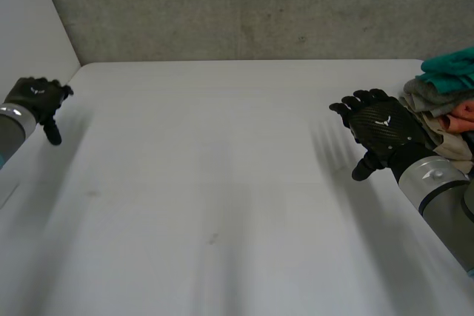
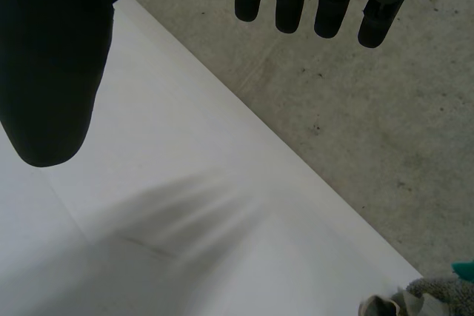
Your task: Fold the laundry.
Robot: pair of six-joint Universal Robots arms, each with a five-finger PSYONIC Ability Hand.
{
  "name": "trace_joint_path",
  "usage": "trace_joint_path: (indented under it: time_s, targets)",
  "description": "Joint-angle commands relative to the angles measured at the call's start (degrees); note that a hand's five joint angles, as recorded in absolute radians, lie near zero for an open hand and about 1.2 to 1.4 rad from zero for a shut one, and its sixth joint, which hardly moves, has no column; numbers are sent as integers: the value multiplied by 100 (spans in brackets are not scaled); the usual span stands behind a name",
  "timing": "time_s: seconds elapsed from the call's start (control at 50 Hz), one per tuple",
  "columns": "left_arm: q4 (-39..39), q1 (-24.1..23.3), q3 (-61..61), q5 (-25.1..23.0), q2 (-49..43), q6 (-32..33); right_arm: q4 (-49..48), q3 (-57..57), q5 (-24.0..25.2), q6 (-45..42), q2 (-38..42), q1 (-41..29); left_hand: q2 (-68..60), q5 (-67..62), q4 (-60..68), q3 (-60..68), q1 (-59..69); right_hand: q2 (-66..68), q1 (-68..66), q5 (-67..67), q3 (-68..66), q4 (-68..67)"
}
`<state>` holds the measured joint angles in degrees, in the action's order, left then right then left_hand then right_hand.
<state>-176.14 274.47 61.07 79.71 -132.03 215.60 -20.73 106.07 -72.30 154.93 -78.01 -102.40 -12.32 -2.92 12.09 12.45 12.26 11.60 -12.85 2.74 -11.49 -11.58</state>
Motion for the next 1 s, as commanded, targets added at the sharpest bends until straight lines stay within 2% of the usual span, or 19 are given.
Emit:
trace_joint_path:
  time_s: [0.02, 0.14, 0.26, 0.42, 0.58, 0.68, 0.82, 0.9, 1.0]
  targets:
    - [756, 159, 967, 203, 704, 289, -1, -16, -4, -15, 23, 1, 194, 254, -171, -207, -188, -160, 285, -274, 149, 158]
    - [616, 300, 1740, 229, 1293, 508, 16, -43, -12, -15, 102, -52, 232, 292, -209, -245, -226, -160, 285, -274, 149, 158]
    - [432, 397, 2102, 395, 1470, 763, 34, -51, -12, -15, 111, -35, 232, 292, -209, -245, -226, -160, 285, -274, 149, 158]
    - [-113, 476, 2304, 1371, 1461, 1124, 60, -69, -30, -15, 102, -17, 232, 292, -209, -245, -226, -160, 285, -274, 149, 158]
    - [-781, 441, 2708, 1003, 1750, 993, 60, -78, -30, -24, 84, 27, 232, 292, -209, -245, -226, -160, 285, -274, 149, 158]
    - [-1054, 222, 2840, 695, 2049, 300, 60, -87, -39, -15, 84, 53, 232, 292, -209, -245, -226, -160, 285, -274, 149, 158]
    - [-905, -174, 2762, 598, 2506, -676, 165, -297, -39, 46, 32, 150, 232, 292, -209, -245, -226, -160, 285, -274, 149, 158]
    - [-571, -595, 2577, 598, 3024, -1441, 508, -604, -39, 231, -74, 168, 232, 292, -209, -245, -226, -160, 285, -274, 149, 158]
    - [385, -1297, 2331, 651, 3709, -2477, 1096, -1122, -91, 906, -284, 308, 232, 292, -209, -245, -226, -160, 285, -274, 149, 158]
